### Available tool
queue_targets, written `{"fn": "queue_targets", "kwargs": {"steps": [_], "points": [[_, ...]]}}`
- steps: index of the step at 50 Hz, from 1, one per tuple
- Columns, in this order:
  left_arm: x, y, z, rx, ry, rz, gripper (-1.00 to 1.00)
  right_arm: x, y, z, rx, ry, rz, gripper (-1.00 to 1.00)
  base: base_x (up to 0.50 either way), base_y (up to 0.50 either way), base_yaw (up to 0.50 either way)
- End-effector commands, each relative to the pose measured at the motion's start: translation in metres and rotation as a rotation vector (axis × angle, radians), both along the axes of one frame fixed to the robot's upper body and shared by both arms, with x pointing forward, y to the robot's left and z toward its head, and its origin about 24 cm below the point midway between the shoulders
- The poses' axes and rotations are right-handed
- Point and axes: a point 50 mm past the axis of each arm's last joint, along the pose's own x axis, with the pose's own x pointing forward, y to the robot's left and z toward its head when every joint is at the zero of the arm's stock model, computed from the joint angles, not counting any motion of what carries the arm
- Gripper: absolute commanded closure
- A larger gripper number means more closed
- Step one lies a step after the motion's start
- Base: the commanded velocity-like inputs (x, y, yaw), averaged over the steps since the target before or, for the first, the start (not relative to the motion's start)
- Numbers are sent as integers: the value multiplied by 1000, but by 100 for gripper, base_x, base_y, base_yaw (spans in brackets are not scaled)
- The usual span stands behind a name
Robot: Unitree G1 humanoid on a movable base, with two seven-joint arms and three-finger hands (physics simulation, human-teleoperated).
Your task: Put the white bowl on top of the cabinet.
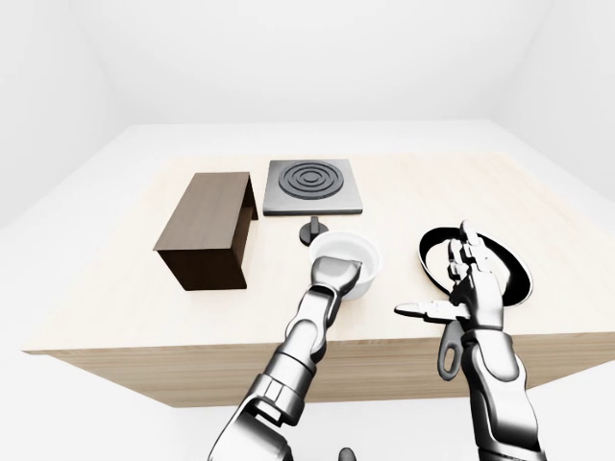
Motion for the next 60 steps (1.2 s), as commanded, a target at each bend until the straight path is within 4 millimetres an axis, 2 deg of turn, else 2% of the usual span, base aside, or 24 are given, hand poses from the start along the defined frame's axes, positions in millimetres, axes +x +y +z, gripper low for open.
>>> {"fn": "queue_targets", "kwargs": {"steps": [1,17,18,27,28,30,48,54,60], "points": [[3,-1,12,8,-75,0,100,0,0,0,-1,0,1,-100,0,0,0],[3,-1,12,8,-75,1,100,0,0,0,-1,0,1,-100,0,0,0],[4,-1,20,36,-91,-5,100,0,1,-1,-4,1,5,-100,0,0,0],[4,-1,20,39,-92,-1,100,0,2,-1,-4,1,5,-100,0,0,0],[17,22,118,-104,-333,61,100,-4,9,-6,-41,3,31,-100,0,0,0],[16,26,128,-113,-355,66,100,-5,10,-6,-44,1,34,-100,0,0,0],[17,30,129,-138,-362,68,100,-4,11,-7,-49,3,34,-100,0,0,0],[16,32,137,-138,-383,69,100,-5,11,-8,-52,3,36,-100,0,0,0],[16,32,137,-137,-384,69,100,-5,11,-8,-52,3,36,-100,0,0,0]]}}
